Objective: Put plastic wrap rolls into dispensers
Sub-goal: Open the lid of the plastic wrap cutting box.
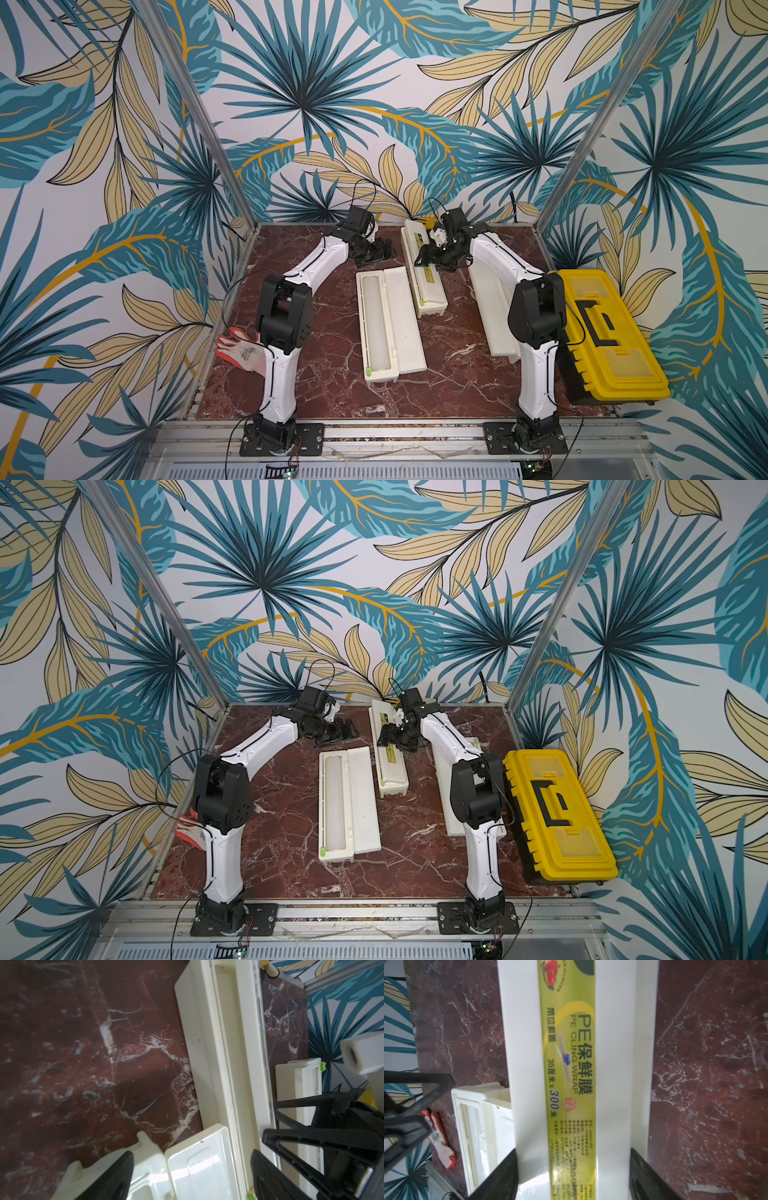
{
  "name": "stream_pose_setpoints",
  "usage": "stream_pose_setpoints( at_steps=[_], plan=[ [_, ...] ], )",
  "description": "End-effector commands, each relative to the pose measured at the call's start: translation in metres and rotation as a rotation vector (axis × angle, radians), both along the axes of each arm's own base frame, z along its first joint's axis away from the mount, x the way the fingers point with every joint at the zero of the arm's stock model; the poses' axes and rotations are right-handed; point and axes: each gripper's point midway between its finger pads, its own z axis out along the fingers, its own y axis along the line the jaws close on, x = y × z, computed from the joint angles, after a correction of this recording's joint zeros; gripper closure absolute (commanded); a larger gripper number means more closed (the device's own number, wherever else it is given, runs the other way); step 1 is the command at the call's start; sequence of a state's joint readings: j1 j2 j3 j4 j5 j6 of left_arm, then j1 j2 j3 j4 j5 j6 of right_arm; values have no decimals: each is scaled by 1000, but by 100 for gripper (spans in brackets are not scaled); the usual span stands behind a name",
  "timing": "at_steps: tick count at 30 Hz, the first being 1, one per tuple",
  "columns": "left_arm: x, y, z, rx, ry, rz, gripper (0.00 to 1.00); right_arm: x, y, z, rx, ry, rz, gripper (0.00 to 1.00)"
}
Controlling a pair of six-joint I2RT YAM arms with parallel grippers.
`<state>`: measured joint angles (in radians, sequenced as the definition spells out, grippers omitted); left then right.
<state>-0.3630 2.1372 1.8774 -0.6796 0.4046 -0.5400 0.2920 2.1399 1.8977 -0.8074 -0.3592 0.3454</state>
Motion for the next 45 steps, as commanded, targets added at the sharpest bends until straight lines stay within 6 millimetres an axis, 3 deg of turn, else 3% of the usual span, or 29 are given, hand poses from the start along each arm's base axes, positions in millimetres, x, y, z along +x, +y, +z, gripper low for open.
stream_pose_setpoints(
  at_steps=[1,2,4,7,11,18,21,25,27,29,31,35,40,45],
  plan=[
    [12,-16,10,-56,-2,2,33,-2,12,20,118,0,-13,42],
    [14,-21,11,-66,-5,-1,44,-1,12,20,131,2,-14,42],
    [18,-28,17,-84,-32,0,57,-1,11,19,143,9,-16,42],
    [26,-36,20,-110,-44,4,61,0,10,17,160,19,-17,42],
    [34,-49,11,-144,-19,-9,68,-1,10,18,187,24,-13,42],
    [38,-75,9,-182,-22,-50,72,-2,9,17,203,37,-7,42],
    [39,-82,-8,-191,14,-56,72,-3,10,16,207,37,-4,42],
    [38,-94,-6,-214,13,-83,72,-2,12,15,219,42,6,41],
    [36,-104,3,-231,-1,-102,72,-2,13,17,224,41,14,37],
    [31,-114,12,-248,-7,-118,72,-3,13,23,221,29,27,24],
    [25,-124,19,-256,-13,-137,72,-3,8,35,189,1,36,1],
    [14,-133,27,-253,-25,-158,72,1,-14,68,107,-91,2,1],
    [6,-141,25,-243,-26,-178,71,2,-65,125,10,-266,-100,1],
    [-6,-158,21,-239,-19,-210,70,-6,-105,155,-74,-369,-171,1]
  ],
)
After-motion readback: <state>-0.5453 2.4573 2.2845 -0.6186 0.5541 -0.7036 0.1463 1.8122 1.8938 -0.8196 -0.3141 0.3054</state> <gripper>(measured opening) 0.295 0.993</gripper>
